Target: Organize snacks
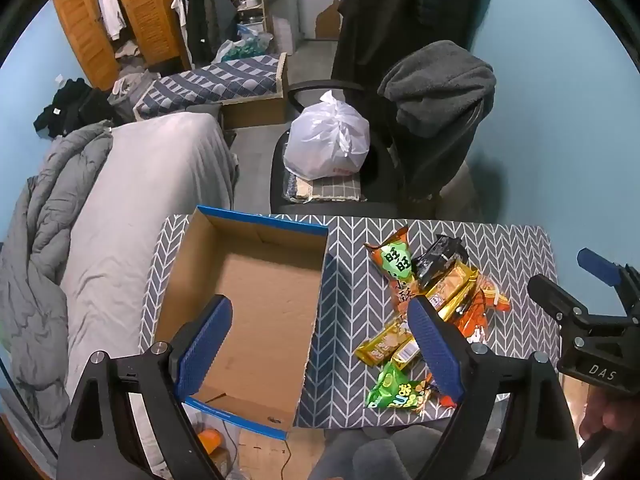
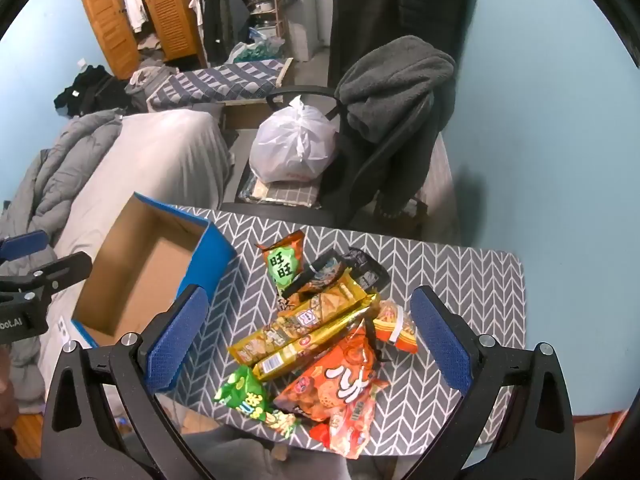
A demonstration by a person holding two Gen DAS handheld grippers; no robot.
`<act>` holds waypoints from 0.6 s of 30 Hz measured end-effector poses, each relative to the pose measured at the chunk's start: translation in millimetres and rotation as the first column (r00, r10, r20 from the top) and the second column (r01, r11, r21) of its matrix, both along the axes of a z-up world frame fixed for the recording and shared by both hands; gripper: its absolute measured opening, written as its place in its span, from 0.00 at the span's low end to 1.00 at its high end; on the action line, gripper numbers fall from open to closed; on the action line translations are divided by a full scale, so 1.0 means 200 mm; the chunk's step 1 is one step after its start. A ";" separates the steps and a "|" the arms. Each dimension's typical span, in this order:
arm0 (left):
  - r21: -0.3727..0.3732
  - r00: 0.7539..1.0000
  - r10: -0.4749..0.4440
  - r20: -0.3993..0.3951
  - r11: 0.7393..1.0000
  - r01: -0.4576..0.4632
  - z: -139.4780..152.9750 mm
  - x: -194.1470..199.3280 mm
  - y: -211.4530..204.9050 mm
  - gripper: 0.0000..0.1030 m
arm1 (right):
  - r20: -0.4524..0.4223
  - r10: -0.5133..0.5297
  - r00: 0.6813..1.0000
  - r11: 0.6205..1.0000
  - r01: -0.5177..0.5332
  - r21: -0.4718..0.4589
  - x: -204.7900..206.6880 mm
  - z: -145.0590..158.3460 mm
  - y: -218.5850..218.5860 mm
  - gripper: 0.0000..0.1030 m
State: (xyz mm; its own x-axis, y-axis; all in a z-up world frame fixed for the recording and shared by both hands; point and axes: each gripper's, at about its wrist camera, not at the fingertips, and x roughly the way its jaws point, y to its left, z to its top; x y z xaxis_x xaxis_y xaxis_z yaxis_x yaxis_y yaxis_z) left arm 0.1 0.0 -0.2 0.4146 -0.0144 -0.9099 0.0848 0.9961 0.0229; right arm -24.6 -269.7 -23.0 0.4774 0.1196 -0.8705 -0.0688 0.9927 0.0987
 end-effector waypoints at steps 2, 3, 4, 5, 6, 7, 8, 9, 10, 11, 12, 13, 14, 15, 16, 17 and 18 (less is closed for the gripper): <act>0.004 1.000 0.000 0.002 1.000 0.000 0.00 0.00 -0.01 0.88 | -0.007 0.000 1.000 1.000 0.000 -0.002 0.00 0.00 0.00 0.97; 0.010 1.000 0.000 0.000 1.000 0.000 0.00 0.00 -0.01 0.88 | -0.007 0.001 1.000 1.000 -0.001 -0.005 0.00 0.00 0.00 0.97; 0.013 1.000 -0.001 -0.005 1.000 0.001 0.01 0.03 -0.06 0.88 | -0.007 0.002 1.000 1.000 -0.002 -0.008 0.00 0.00 0.00 0.97; 0.016 1.000 -0.004 -0.008 1.000 0.004 0.01 0.03 -0.07 0.88 | -0.006 0.003 1.000 1.000 -0.003 -0.009 0.00 0.00 0.00 0.97; 0.021 1.000 -0.006 -0.011 1.000 0.007 0.01 0.04 -0.09 0.88 | -0.006 0.004 1.000 1.000 -0.004 -0.011 0.00 0.00 0.00 0.97; 0.026 1.000 -0.009 -0.011 1.000 0.010 0.01 0.04 -0.11 0.88 | -0.005 0.004 1.000 1.000 -0.004 -0.012 0.00 0.00 0.00 0.97; -0.003 1.000 -0.001 -0.006 1.000 0.001 -0.01 0.02 -0.06 0.88 | -0.004 0.005 1.000 1.000 -0.005 -0.011 0.00 0.00 0.00 0.97; -0.011 1.000 0.006 -0.007 1.000 -0.006 -0.01 0.03 -0.04 0.88 | -0.010 0.001 1.000 1.000 -0.001 -0.007 0.00 0.00 0.00 0.97; -0.013 1.000 0.007 -0.004 1.000 -0.007 -0.01 0.03 -0.05 0.88 | -0.009 0.001 1.000 1.000 -0.001 -0.006 0.00 -0.01 0.00 0.97; -0.017 1.000 0.006 -0.002 1.000 -0.006 -0.01 0.03 -0.06 0.88 | -0.007 0.001 1.000 1.000 -0.001 -0.006 -0.01 -0.01 0.00 0.97; -0.018 1.000 0.005 0.000 1.000 -0.005 -0.02 0.04 -0.07 0.88 | -0.007 0.001 1.000 1.000 -0.001 -0.006 -0.01 -0.01 0.00 0.97; -0.017 1.000 0.007 0.003 1.000 -0.007 -0.01 0.03 -0.06 0.88 | -0.008 0.001 1.000 1.000 -0.001 -0.006 -0.01 -0.01 0.00 0.97; -0.029 1.000 0.011 0.015 1.000 -0.011 0.01 0.01 -0.02 0.88 | -0.008 0.000 1.000 1.000 0.000 -0.006 -0.01 -0.01 0.00 0.97; -0.030 1.000 0.009 0.017 1.000 -0.008 0.01 0.01 -0.03 0.88 | -0.008 0.000 1.000 1.000 0.000 -0.005 -0.02 -0.01 0.00 0.97; -0.031 1.000 0.008 0.020 0.999 -0.007 0.01 0.00 -0.03 0.88 | -0.008 0.000 1.000 1.000 0.000 -0.005 -0.02 -0.02 0.00 0.97; -0.032 1.000 0.006 0.023 0.999 -0.005 0.01 0.00 -0.03 0.88 | -0.011 -0.001 1.000 1.000 0.001 -0.006 -0.02 -0.02 0.00 0.97; -0.032 1.000 0.004 0.026 0.999 -0.003 0.02 0.00 -0.03 0.88 | -0.014 0.000 1.000 1.000 0.000 -0.011 -0.01 -0.01 0.00 0.97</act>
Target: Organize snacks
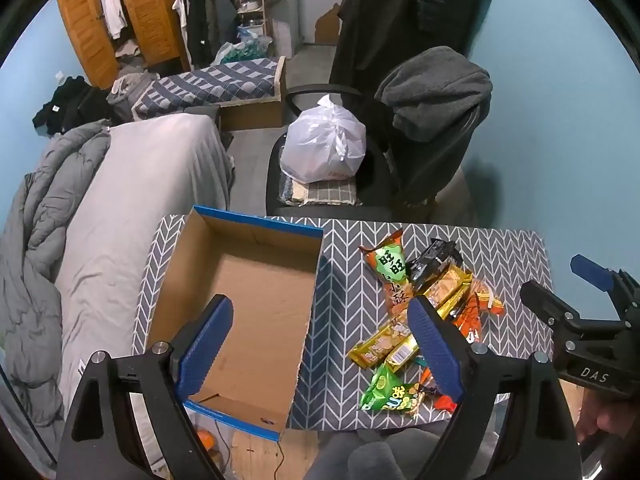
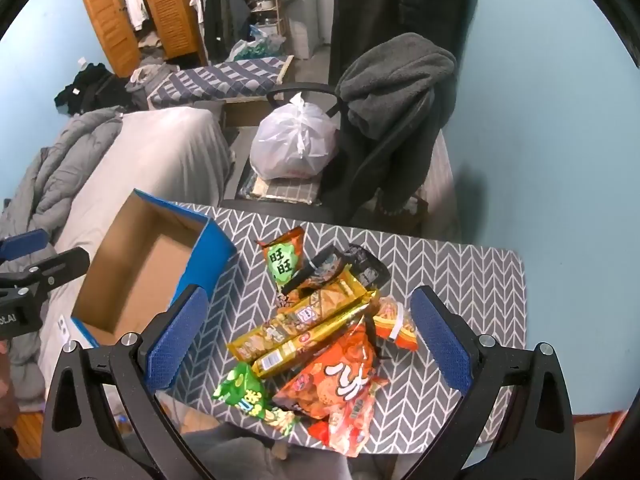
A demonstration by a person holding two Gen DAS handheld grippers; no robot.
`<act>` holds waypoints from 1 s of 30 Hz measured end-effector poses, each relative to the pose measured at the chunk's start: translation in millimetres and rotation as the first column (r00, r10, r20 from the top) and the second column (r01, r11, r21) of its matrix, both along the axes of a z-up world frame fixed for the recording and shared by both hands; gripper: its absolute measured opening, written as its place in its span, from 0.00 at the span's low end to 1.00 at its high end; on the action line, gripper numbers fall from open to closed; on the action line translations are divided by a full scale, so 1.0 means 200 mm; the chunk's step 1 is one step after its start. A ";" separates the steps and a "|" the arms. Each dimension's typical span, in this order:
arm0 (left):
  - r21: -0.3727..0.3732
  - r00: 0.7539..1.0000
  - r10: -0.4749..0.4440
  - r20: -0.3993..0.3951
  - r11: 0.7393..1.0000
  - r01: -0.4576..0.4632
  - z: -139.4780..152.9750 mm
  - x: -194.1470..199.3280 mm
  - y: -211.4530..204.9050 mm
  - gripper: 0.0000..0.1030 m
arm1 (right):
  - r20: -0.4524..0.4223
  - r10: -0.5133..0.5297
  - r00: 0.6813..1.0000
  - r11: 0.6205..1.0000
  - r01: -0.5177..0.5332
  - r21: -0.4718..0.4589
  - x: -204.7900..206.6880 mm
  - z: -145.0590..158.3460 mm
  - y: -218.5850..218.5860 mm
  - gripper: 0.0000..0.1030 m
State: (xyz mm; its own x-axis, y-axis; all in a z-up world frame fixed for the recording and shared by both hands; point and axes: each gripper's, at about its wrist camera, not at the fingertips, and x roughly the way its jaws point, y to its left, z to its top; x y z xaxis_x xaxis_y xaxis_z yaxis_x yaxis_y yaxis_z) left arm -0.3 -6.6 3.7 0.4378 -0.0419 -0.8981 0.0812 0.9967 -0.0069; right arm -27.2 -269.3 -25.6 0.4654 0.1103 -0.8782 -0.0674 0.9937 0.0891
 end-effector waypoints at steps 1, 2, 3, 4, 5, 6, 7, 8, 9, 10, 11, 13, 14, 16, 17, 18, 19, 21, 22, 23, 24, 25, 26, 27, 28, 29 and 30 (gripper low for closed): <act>0.001 1.000 -0.003 0.003 1.000 0.003 0.00 0.00 -0.01 0.88 | -0.001 -0.001 1.000 1.000 0.001 0.000 0.00 0.00 0.00 0.97; 0.002 1.000 -0.008 0.004 1.000 0.008 0.01 0.00 -0.01 0.88 | -0.001 -0.001 1.000 1.000 0.001 0.001 -0.01 0.00 0.00 0.97; 0.000 1.000 -0.010 0.006 1.000 0.010 0.01 -0.01 0.00 0.88 | -0.002 -0.002 1.000 1.000 0.002 0.001 -0.01 0.00 0.00 0.97; 0.000 1.000 -0.016 0.008 1.000 0.016 0.01 -0.01 -0.01 0.88 | -0.002 -0.003 1.000 1.000 0.003 0.000 -0.01 0.01 0.00 0.97; -0.001 1.000 -0.019 0.008 1.000 0.019 0.02 -0.01 -0.01 0.88 | -0.001 -0.003 1.000 1.000 0.003 -0.001 -0.02 0.00 0.00 0.97; -0.002 1.000 -0.020 0.009 1.000 0.020 0.02 -0.01 -0.01 0.88 | -0.001 -0.004 1.000 1.000 0.004 0.002 -0.03 0.00 0.00 0.97; -0.004 1.000 -0.022 0.008 1.000 0.022 0.03 -0.01 -0.01 0.88 | -0.002 -0.005 1.000 1.000 0.005 0.005 -0.03 -0.01 -0.01 0.97; -0.005 1.000 -0.024 0.008 1.000 0.024 0.03 -0.01 -0.01 0.88 | -0.002 -0.005 1.000 1.000 0.005 0.005 -0.03 -0.01 -0.01 0.97; -0.006 1.000 -0.025 0.007 1.000 0.025 0.03 -0.01 -0.02 0.88 | -0.001 -0.005 1.000 1.000 0.005 0.004 -0.03 -0.01 -0.01 0.97; -0.007 1.000 -0.025 0.005 1.000 0.025 0.03 -0.01 -0.02 0.88 | -0.001 -0.004 1.000 1.000 0.004 0.004 -0.03 -0.01 -0.01 0.97; -0.008 1.000 -0.026 0.005 1.000 0.026 0.02 -0.01 -0.02 0.88 | -0.002 -0.004 1.000 1.000 0.004 0.004 -0.03 -0.01 -0.01 0.97; -0.007 1.000 -0.026 0.004 1.000 0.026 0.02 -0.01 -0.02 0.88 | -0.002 -0.004 1.000 1.000 0.004 0.005 -0.03 -0.01 -0.01 0.97; -0.007 1.000 -0.025 0.005 1.000 0.025 0.02 -0.01 -0.02 0.88 | -0.002 -0.004 1.000 1.000 0.004 0.006 -0.03 -0.01 -0.01 0.97; -0.009 1.000 -0.025 0.004 1.000 0.025 0.02 -0.01 -0.02 0.88 | -0.003 -0.003 1.000 1.000 0.003 0.005 -0.03 -0.01 -0.01 0.97; -0.011 1.000 -0.025 0.004 1.000 0.025 0.02 -0.01 -0.02 0.88 | -0.003 -0.002 1.000 1.000 0.002 0.005 -0.03 -0.01 -0.01 0.97; -0.012 1.000 -0.024 0.003 1.000 0.024 0.02 -0.01 -0.02 0.88 | -0.003 -0.002 1.000 1.000 0.002 0.005 -0.03 -0.01 -0.01 0.97; -0.013 1.000 -0.024 0.002 1.000 0.024 0.02 -0.01 -0.02 0.88 | -0.003 -0.003 1.000 1.000 0.003 0.005 -0.03 -0.01 -0.01 0.97; -0.014 1.000 -0.025 0.001 1.000 0.025 0.02 -0.01 -0.03 0.88 | -0.003 -0.003 1.000 1.000 0.004 0.006 -0.03 -0.01 -0.01 0.97; -0.013 1.000 -0.025 0.000 1.000 0.025 0.02 -0.01 -0.03 0.88 | -0.004 -0.004 1.000 1.000 0.004 0.006 -0.03 -0.01 -0.01 0.97; -0.012 1.000 -0.026 -0.001 1.000 0.026 0.02 -0.01 -0.03 0.88 | -0.004 -0.004 1.000 1.000 0.004 0.006 -0.03 -0.01 -0.01 0.97; -0.014 1.000 -0.026 -0.002 1.000 0.026 0.02 -0.01 -0.03 0.88 | -0.004 -0.004 1.000 1.000 0.004 0.006 -0.03 -0.01 -0.01 0.97; -0.015 1.000 -0.026 -0.001 1.000 0.026 0.02 -0.01 -0.03 0.88 | -0.005 -0.005 1.000 1.000 0.005 0.006 -0.03 -0.01 -0.01 0.97; -0.015 1.000 -0.027 -0.001 1.000 0.027 0.01 -0.01 -0.03 0.88 | -0.005 -0.007 1.000 1.000 0.007 0.006 -0.03 -0.01 -0.02 0.97; -0.015 1.000 -0.028 -0.001 0.999 0.028 0.01 -0.01 -0.04 0.88 | -0.006 -0.008 1.000 1.000 0.008 0.007 -0.04 -0.01 -0.02 0.97; -0.015 1.000 -0.030 -0.002 0.999 0.030 0.01 -0.01 -0.04 0.88 | -0.007 -0.009 1.000 1.000 0.010 0.007 -0.04 -0.01 -0.02 0.97; -0.014 1.000 -0.031 -0.003 0.999 0.031 0.01 -0.01 -0.04 0.88 | -0.009 -0.011 1.000 1.000 0.011 0.006 -0.04 -0.01 -0.03 0.97; -0.015 0.999 -0.033 -0.006 0.999 0.033 0.01 -0.01 -0.04 0.88 | -0.011 -0.012 1.000 1.000 0.012 0.007 -0.04 -0.02 -0.04 0.97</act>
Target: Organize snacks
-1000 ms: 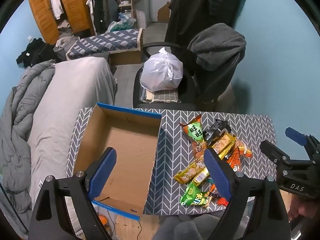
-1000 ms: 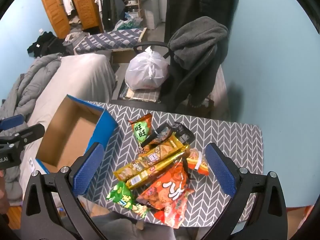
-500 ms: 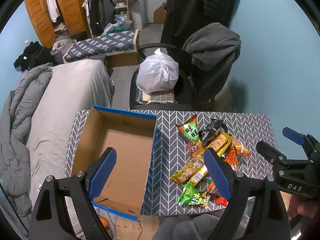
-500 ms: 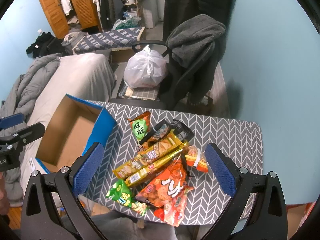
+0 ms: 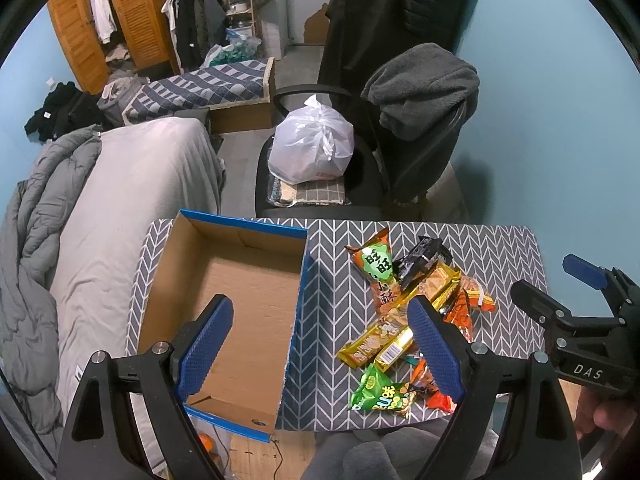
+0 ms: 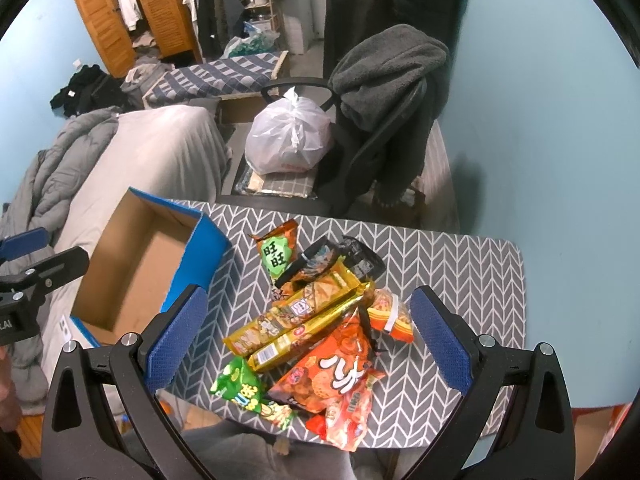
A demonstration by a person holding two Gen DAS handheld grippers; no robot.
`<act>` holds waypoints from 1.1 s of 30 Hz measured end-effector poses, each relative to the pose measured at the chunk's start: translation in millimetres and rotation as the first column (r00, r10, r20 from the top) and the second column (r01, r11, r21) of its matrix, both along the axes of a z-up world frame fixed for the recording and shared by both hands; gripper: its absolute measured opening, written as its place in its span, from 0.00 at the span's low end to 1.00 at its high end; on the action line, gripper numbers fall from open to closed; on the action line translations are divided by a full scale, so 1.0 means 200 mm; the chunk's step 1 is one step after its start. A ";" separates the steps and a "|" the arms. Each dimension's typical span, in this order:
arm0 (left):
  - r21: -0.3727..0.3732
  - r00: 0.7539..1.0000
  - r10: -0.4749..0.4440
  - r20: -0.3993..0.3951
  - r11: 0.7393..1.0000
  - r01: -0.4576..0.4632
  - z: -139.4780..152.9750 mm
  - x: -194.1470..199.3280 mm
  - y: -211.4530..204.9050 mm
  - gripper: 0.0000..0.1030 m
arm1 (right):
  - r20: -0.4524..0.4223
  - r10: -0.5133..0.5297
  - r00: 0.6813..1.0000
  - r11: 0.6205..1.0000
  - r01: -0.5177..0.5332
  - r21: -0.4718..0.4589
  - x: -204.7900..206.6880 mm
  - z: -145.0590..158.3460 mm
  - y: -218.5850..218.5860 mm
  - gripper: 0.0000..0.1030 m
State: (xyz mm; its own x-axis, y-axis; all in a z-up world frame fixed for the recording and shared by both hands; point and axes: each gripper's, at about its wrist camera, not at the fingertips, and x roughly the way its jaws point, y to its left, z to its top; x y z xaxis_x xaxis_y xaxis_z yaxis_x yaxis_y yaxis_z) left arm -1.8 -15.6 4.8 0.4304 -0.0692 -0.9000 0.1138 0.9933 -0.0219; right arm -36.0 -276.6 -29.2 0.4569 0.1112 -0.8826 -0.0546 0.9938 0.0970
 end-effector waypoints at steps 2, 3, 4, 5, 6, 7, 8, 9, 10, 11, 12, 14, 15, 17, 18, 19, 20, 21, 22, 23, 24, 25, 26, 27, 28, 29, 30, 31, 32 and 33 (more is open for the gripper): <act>-0.001 1.000 -0.002 -0.003 1.000 0.002 0.00 0.00 -0.01 0.88 | -0.004 -0.001 1.000 1.000 0.001 0.000 -0.01 -0.01 0.00 0.97; -0.001 1.000 -0.005 -0.005 1.000 0.005 -0.01 0.00 -0.01 0.88 | -0.006 -0.002 1.000 1.000 0.002 0.001 0.00 -0.01 -0.01 0.97; -0.001 1.000 -0.006 -0.006 1.000 0.006 -0.01 0.00 -0.01 0.88 | -0.008 -0.002 1.000 1.000 0.002 0.001 0.00 -0.01 -0.01 0.97; -0.001 1.000 -0.008 -0.008 1.000 0.008 -0.01 0.00 -0.02 0.88 | -0.011 -0.002 1.000 1.000 0.002 0.004 0.00 -0.01 -0.02 0.97; -0.002 1.000 -0.010 -0.009 1.000 0.009 -0.01 0.01 -0.02 0.88 | -0.010 -0.002 1.000 1.000 0.002 0.004 0.00 -0.01 -0.01 0.97; -0.002 1.000 -0.011 -0.010 1.000 0.011 -0.01 0.00 -0.02 0.88 | -0.010 -0.002 1.000 1.000 0.002 0.002 0.00 -0.01 -0.01 0.97; -0.002 1.000 -0.013 -0.010 1.000 0.013 -0.01 0.00 -0.03 0.88 | -0.010 -0.003 1.000 1.000 0.003 0.001 0.00 -0.01 -0.01 0.97; -0.002 1.000 -0.015 -0.009 1.000 0.015 -0.01 0.00 -0.03 0.88 | -0.012 -0.004 1.000 1.000 0.004 0.003 0.00 -0.01 -0.02 0.97; -0.002 1.000 -0.017 -0.008 1.000 0.017 -0.01 0.00 -0.04 0.88 | -0.011 -0.003 1.000 1.000 0.003 0.004 0.01 -0.01 -0.02 0.97; -0.002 1.000 -0.020 -0.007 1.000 0.020 -0.01 0.00 -0.04 0.88 | -0.010 -0.003 1.000 1.000 0.003 0.003 0.00 -0.01 -0.02 0.97; -0.002 1.000 -0.022 -0.006 1.000 0.022 -0.01 0.00 -0.04 0.88 | -0.011 -0.003 1.000 1.000 0.003 0.001 0.00 -0.01 -0.02 0.97; -0.002 1.000 -0.024 -0.006 1.000 0.024 -0.01 0.00 -0.05 0.88 | -0.012 -0.004 1.000 1.000 0.004 0.003 0.00 -0.01 -0.02 0.97; -0.002 1.000 -0.025 -0.007 1.000 0.025 -0.01 0.00 -0.05 0.88 | -0.012 -0.004 1.000 1.000 0.004 0.003 0.00 -0.01 -0.02 0.97; -0.004 1.000 -0.026 -0.007 1.000 0.026 -0.01 0.00 -0.05 0.88 | -0.012 -0.005 1.000 1.000 0.005 0.004 0.00 -0.01 -0.02 0.97; -0.004 1.000 -0.027 -0.008 1.000 0.027 0.00 0.00 -0.06 0.88 | -0.013 -0.004 1.000 1.000 0.004 0.004 0.00 -0.01 -0.02 0.97; -0.004 1.000 -0.027 -0.008 1.000 0.027 -0.01 0.00 -0.05 0.88 | -0.013 -0.003 1.000 1.000 0.004 0.004 0.00 -0.01 -0.02 0.97; -0.005 1.000 -0.027 -0.009 1.000 0.027 -0.01 0.00 -0.06 0.88 | -0.013 -0.004 1.000 1.000 0.004 0.004 0.00 -0.01 -0.02 0.97; -0.005 1.000 -0.026 -0.009 1.000 0.026 -0.01 0.00 -0.06 0.88 | -0.013 -0.003 1.000 1.000 0.003 0.003 0.00 -0.01 -0.02 0.97; -0.007 1.000 -0.026 -0.010 1.000 0.026 -0.01 0.00 -0.06 0.88 | -0.013 -0.002 1.000 1.000 0.002 0.003 0.00 -0.01 -0.02 0.97; -0.008 1.000 -0.027 -0.012 1.000 0.027 -0.01 0.00 -0.06 0.88 | -0.012 -0.002 1.000 1.000 0.002 0.003 0.00 -0.01 -0.02 0.97; -0.009 1.000 -0.027 -0.013 1.000 0.027 -0.01 0.00 -0.06 0.88 | -0.013 -0.003 1.000 1.000 0.003 0.003 0.00 -0.01 -0.02 0.97; -0.010 1.000 -0.028 -0.013 1.000 0.028 -0.01 0.00 -0.07 0.88 | -0.013 -0.003 1.000 1.000 0.003 0.004 0.00 -0.01 -0.02 0.97; -0.011 1.000 -0.028 -0.014 1.000 0.028 -0.01 0.00 -0.07 0.88 | -0.013 -0.003 1.000 1.000 0.003 0.004 0.00 -0.01 -0.02 0.97; -0.011 0.999 -0.029 -0.015 1.000 0.029 -0.01 0.00 -0.07 0.88 | -0.013 -0.003 1.000 1.000 0.003 0.004 0.00 -0.01 -0.02 0.97; -0.012 0.999 -0.030 -0.015 0.999 0.029 -0.01 0.00 -0.07 0.88 | -0.014 -0.003 1.000 1.000 0.003 0.004 0.00 -0.01 -0.02 0.97; -0.013 0.999 -0.030 -0.014 0.999 0.030 -0.01 0.00 -0.07 0.88 | -0.013 -0.003 1.000 1.000 0.003 0.005 0.00 -0.01 -0.02 0.97; -0.013 0.999 -0.031 -0.015 0.999 0.031 -0.01 0.00 -0.08 0.88 | -0.013 -0.003 1.000 1.000 0.003 0.005 0.00 -0.01 -0.02 0.97; -0.013 0.999 -0.032 -0.015 0.999 0.032 -0.01 0.00 -0.08 0.88 | -0.014 -0.004 1.000 1.000 0.004 0.005 0.00 -0.01 -0.02 0.97; -0.013 0.999 -0.032 -0.015 0.999 0.032 -0.01 0.00 -0.08 0.88 | -0.013 -0.003 1.000 1.000 0.003 0.006 0.00 -0.01 -0.02 0.97; -0.014 0.999 -0.031 -0.014 0.999 0.031 -0.01 0.00 -0.08 0.88 | -0.013 -0.003 1.000 1.000 0.003 0.006 0.00 -0.01 -0.02 0.97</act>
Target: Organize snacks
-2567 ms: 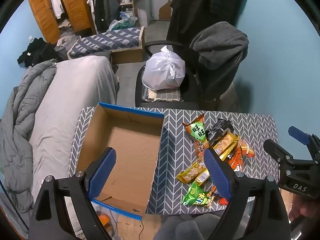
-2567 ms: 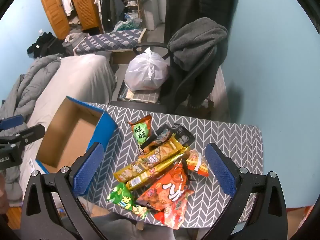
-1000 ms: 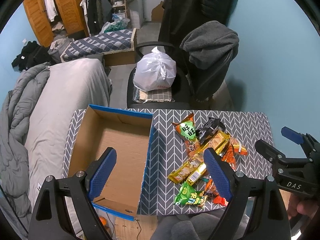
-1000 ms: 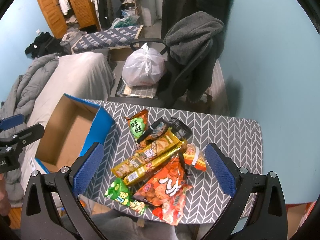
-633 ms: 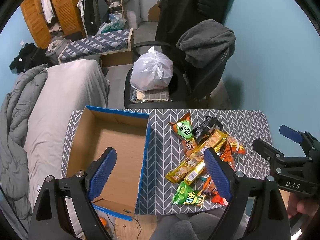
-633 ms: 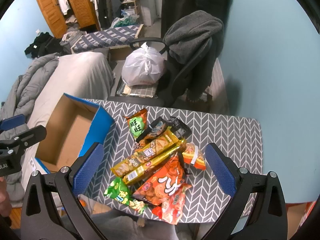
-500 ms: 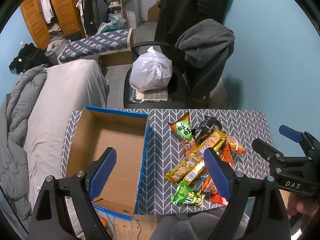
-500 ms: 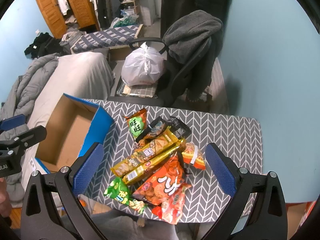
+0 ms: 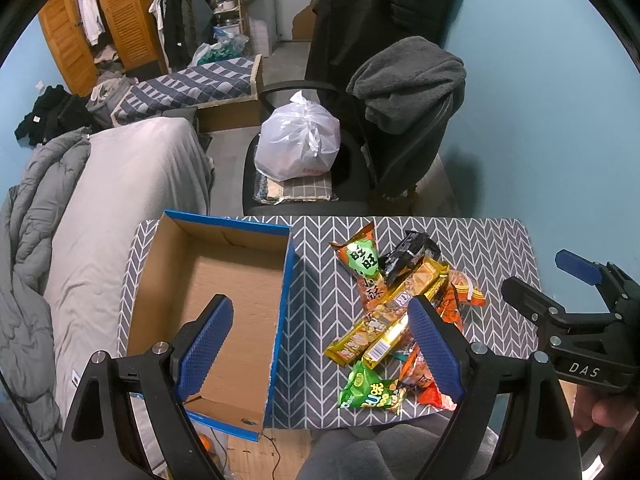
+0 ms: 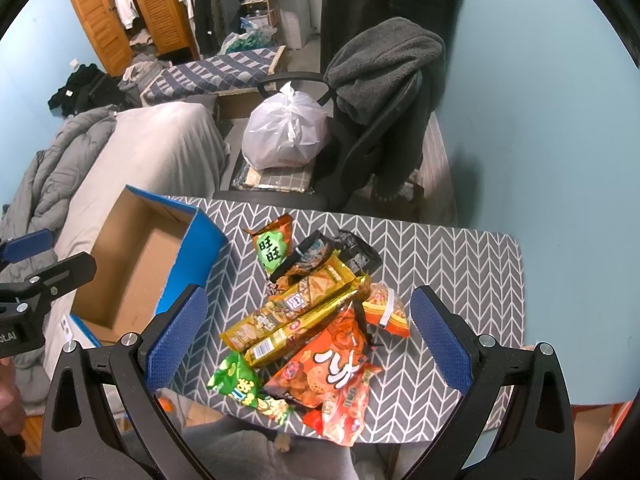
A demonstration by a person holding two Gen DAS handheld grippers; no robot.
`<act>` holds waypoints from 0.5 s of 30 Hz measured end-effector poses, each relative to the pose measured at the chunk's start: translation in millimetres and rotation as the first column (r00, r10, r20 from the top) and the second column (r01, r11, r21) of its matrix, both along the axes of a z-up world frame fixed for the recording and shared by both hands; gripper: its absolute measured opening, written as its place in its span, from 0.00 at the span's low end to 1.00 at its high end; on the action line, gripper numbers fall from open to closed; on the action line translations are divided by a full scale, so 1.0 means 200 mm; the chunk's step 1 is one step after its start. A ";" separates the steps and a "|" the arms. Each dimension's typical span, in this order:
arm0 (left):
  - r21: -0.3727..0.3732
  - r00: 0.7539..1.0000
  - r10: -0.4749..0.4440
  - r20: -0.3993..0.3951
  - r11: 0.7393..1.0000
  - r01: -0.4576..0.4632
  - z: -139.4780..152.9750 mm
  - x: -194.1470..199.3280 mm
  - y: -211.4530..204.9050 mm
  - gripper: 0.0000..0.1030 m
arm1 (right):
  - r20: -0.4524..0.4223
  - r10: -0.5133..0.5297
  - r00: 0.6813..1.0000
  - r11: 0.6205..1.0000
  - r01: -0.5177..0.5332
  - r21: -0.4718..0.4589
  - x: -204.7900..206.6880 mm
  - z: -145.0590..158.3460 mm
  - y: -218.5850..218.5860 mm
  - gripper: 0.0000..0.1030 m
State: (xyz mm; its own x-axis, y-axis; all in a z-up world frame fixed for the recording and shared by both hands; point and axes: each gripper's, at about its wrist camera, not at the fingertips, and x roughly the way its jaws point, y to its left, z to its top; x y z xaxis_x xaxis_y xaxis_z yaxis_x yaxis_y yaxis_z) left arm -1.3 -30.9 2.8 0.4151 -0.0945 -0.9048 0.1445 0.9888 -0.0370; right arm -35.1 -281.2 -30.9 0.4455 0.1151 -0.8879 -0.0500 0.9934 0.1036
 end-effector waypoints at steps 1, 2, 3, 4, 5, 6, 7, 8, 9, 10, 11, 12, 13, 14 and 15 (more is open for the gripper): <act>0.000 1.000 0.001 0.000 1.000 -0.001 0.00 0.00 0.00 0.88 | 0.000 0.000 1.000 1.000 0.000 -0.001 0.00 0.00 0.00 0.97; -0.002 1.000 0.001 0.000 1.000 -0.001 0.00 0.00 0.00 0.88 | -0.001 0.000 1.000 1.000 0.000 -0.001 0.00 0.00 0.00 0.97; -0.001 1.000 0.002 -0.001 1.000 -0.002 0.00 0.00 0.00 0.88 | -0.001 0.001 1.000 1.000 -0.001 -0.001 0.00 0.00 0.00 0.97; -0.001 1.000 0.002 -0.001 1.000 -0.002 0.00 0.00 0.00 0.88 | -0.002 0.000 1.000 1.000 0.000 0.000 0.00 0.00 0.00 0.97; -0.001 1.000 0.001 -0.001 1.000 -0.001 0.00 0.00 -0.01 0.88 | -0.002 0.000 1.000 1.000 0.000 0.000 -0.01 -0.01 0.00 0.97; 0.000 1.000 0.001 -0.002 1.000 -0.001 0.00 0.00 -0.01 0.88 | -0.002 0.001 1.000 1.000 -0.001 0.000 -0.01 -0.01 0.00 0.97; -0.001 1.000 0.000 -0.002 1.000 0.000 0.00 0.00 0.00 0.88 | -0.002 0.000 1.000 1.000 0.000 0.000 0.00 0.00 0.00 0.97; 0.000 1.000 0.000 -0.001 1.000 0.000 0.00 0.00 0.00 0.88 | -0.003 0.000 1.000 1.000 0.000 0.000 -0.01 -0.01 0.00 0.97; 0.001 1.000 0.000 -0.002 1.000 0.000 0.00 0.00 -0.01 0.88 | -0.003 -0.001 1.000 1.000 0.001 0.000 -0.01 -0.01 0.00 0.97; 0.001 1.000 0.000 -0.002 1.000 0.000 0.00 0.00 0.00 0.88 | -0.002 0.000 1.000 1.000 0.000 0.001 0.00 0.00 0.00 0.97; -0.001 1.000 0.001 -0.001 1.000 -0.001 0.00 0.00 0.00 0.88 | -0.003 0.000 1.000 1.000 0.000 0.000 0.00 0.00 0.00 0.97; -0.002 1.000 -0.001 -0.001 1.000 0.001 0.00 0.00 0.00 0.88 | -0.004 0.000 1.000 1.000 0.000 0.000 0.00 -0.01 0.00 0.97; -0.003 1.000 -0.002 0.000 1.000 0.002 0.00 -0.01 -0.01 0.88 | -0.005 -0.001 1.000 1.000 0.001 0.000 0.00 -0.01 -0.01 0.97; -0.003 1.000 -0.004 0.000 1.000 0.004 -0.01 -0.01 -0.01 0.88 | -0.007 -0.002 1.000 1.000 0.002 0.001 0.00 -0.01 -0.01 0.97; -0.003 1.000 -0.008 -0.001 1.000 0.008 -0.01 0.00 -0.02 0.88 | -0.009 -0.003 1.000 1.000 0.003 0.003 -0.01 -0.02 -0.01 0.97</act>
State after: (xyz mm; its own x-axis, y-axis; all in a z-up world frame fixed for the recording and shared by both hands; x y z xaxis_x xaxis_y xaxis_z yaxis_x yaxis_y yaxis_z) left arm -2.1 -34.3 0.2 0.4131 -0.1008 -0.9051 0.1520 0.9876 -0.0406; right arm -36.8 -283.1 -34.2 0.4380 0.1167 -0.8914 -0.0458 0.9931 0.1075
